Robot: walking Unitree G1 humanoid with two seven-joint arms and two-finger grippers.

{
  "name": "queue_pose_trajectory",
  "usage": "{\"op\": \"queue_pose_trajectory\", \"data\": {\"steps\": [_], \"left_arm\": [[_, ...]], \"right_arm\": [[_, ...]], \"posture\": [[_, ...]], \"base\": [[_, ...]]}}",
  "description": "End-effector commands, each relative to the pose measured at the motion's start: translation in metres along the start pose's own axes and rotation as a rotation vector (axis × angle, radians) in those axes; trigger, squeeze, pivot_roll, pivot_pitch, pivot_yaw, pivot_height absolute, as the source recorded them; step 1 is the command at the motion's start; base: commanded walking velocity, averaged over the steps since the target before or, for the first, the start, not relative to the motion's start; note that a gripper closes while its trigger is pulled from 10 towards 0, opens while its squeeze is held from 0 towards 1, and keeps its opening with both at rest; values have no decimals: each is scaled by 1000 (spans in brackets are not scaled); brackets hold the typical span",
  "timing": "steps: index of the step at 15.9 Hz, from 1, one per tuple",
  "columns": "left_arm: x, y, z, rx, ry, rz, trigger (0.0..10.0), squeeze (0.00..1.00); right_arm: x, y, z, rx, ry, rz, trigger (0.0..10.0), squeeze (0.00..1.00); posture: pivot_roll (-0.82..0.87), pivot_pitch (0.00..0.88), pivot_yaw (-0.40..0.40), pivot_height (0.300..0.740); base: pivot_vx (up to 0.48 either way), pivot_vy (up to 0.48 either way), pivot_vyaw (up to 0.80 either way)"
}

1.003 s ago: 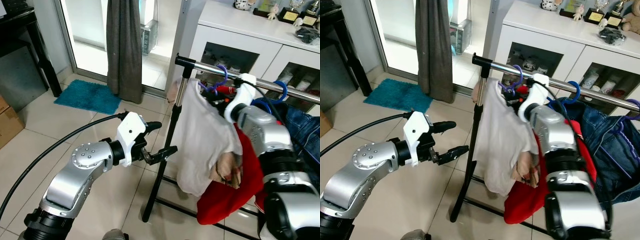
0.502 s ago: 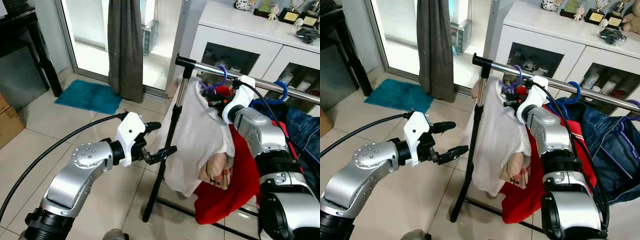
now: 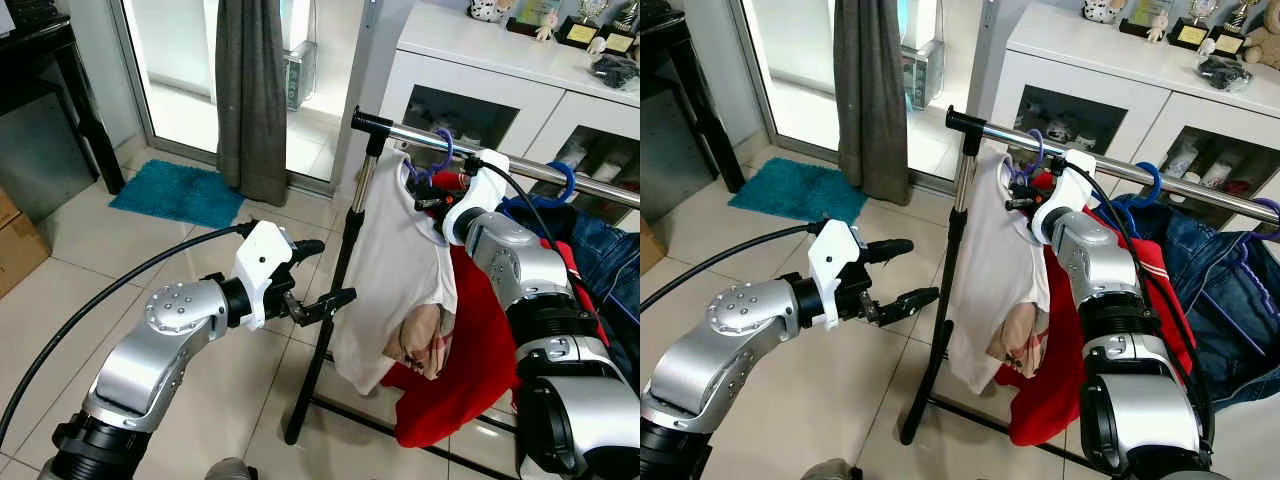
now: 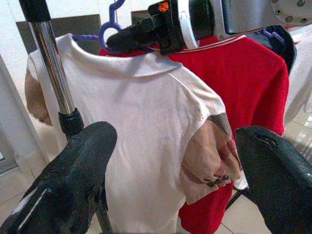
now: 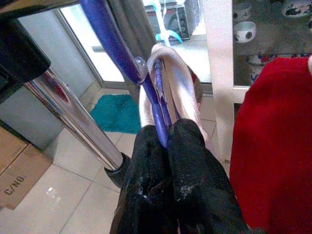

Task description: Hang hanger

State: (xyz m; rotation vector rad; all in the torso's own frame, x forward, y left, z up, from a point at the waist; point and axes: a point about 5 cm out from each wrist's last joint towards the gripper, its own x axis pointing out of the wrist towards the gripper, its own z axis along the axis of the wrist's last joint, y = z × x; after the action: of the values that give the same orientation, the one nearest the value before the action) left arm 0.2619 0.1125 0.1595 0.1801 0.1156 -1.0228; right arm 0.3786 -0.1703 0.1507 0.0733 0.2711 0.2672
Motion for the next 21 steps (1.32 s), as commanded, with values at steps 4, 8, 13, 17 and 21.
{"op": "queue_pose_trajectory", "data": {"steps": [4,8,13,17,21], "left_arm": [[-2,12,5,20,-38,92,10000,0],[-3,29,1,-12,-65,309,10000,0],[3,21,-7,-11,-65,269,10000,0],[5,13,-21,-32,2,198,10000,0],[6,2,-20,-156,-33,133,10000,1000]], "right_arm": [[-12,-8,18,6,-120,26,0,0],[-39,-18,19,-44,-164,26,0,0],[-82,-24,-8,-166,10,96,0,0],[-109,-19,-42,-292,193,181,0,0],[-112,13,-46,-256,156,364,0,0]], "posture": [[18,0,-108,740],[14,0,-117,740],[-7,0,-118,740],[-32,0,-97,740],[-15,0,-116,740]], "base": [[0,0,0],[0,0,0],[0,0,0],[0,0,0],[0,0,0]]}}
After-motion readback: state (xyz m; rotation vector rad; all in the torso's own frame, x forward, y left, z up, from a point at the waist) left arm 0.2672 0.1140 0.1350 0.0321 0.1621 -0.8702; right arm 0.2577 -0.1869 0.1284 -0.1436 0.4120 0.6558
